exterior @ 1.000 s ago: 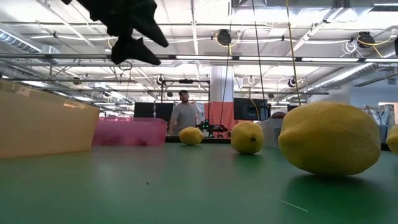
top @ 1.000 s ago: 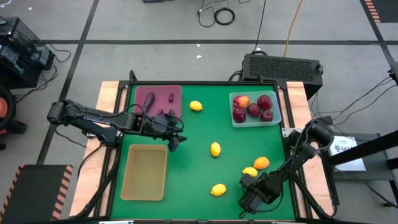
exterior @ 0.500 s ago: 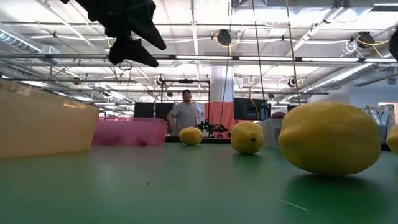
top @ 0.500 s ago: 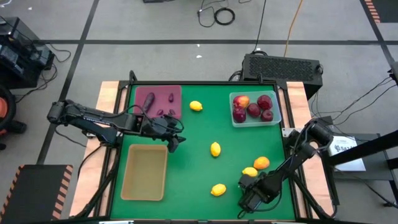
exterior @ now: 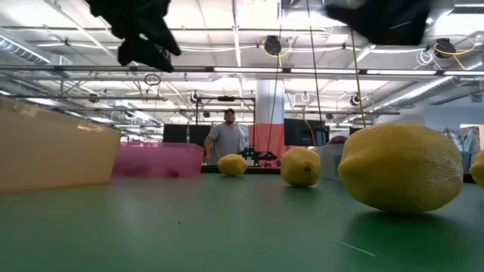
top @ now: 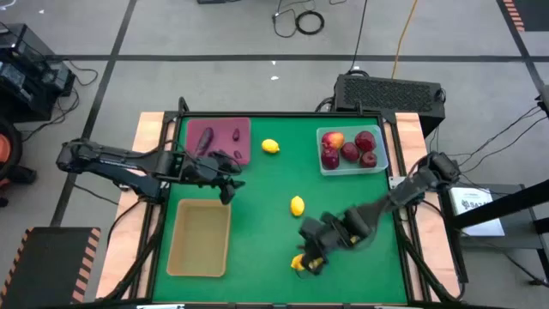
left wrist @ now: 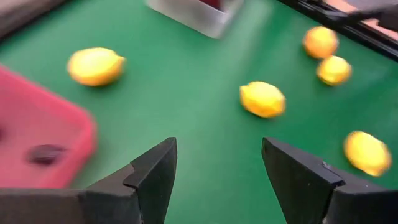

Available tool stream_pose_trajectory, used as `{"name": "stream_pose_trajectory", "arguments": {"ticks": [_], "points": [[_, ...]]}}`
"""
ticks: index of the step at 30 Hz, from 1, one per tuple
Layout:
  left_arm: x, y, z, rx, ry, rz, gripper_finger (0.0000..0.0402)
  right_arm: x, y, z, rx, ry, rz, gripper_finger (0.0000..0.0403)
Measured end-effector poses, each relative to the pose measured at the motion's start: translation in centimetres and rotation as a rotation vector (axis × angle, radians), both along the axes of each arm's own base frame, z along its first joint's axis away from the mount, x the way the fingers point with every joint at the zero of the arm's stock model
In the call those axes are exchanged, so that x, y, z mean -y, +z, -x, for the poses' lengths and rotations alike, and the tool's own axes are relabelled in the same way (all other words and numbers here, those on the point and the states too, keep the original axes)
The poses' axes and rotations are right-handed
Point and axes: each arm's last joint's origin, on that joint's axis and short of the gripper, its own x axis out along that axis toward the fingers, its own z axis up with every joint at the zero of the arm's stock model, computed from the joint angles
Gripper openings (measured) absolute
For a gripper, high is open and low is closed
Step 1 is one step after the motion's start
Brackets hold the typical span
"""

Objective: Sort produce into baskets
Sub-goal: Put the eggplant into the pink bin

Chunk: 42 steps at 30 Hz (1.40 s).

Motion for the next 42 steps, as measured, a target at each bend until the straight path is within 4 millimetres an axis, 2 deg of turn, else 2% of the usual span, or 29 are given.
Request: {"name": "stream_pose_trajectory", "arguments": {"ticks": [8, 16, 20, 23, 27, 32, 38, 42], "points": [[-1.0, 0.8, 4.0, -0.111, 0.139, -0.167, 0.0242, 8.1, 0.6, -4.7, 0.152, 0.043, 0.125, 0.0052], [-1.3, 0.3, 6.1, -0.256, 0.163, -0.193, 0.0242, 18.0, 2.3, -9.0, 0.508, -0.172, 0.180, 0.0052], [-1.3, 0.2, 6.4, -0.284, 0.163, -0.212, 0.0242, 21.8, 1.5, -10.7, 0.629, -0.268, 0.197, 0.0052], [-1.3, 0.2, 6.4, -0.292, 0.150, -0.243, 0.0242, 24.3, 0.0, -11.8, 0.676, -0.356, 0.174, 0.0052], [-1.4, 0.2, 6.3, -0.307, 0.117, -0.293, 0.0242, 27.0, -2.6, -13.2, 0.709, -0.438, 0.109, 0.0052], [-1.4, 0.5, 6.0, -0.298, 0.066, -0.370, 0.0242, 29.5, -4.2, -15.3, 0.727, -0.488, 0.066, 0.0052], [-1.3, 0.6, 5.8, -0.292, 0.000, -0.382, 0.0242, 30.9, -3.9, -18.3, 0.747, -0.440, 0.083, 0.0066], [-1.2, 0.5, 5.8, -0.296, -0.036, -0.349, 0.0242, 31.2, -3.5, -19.3, 0.749, -0.419, 0.109, 0.0083]]}}
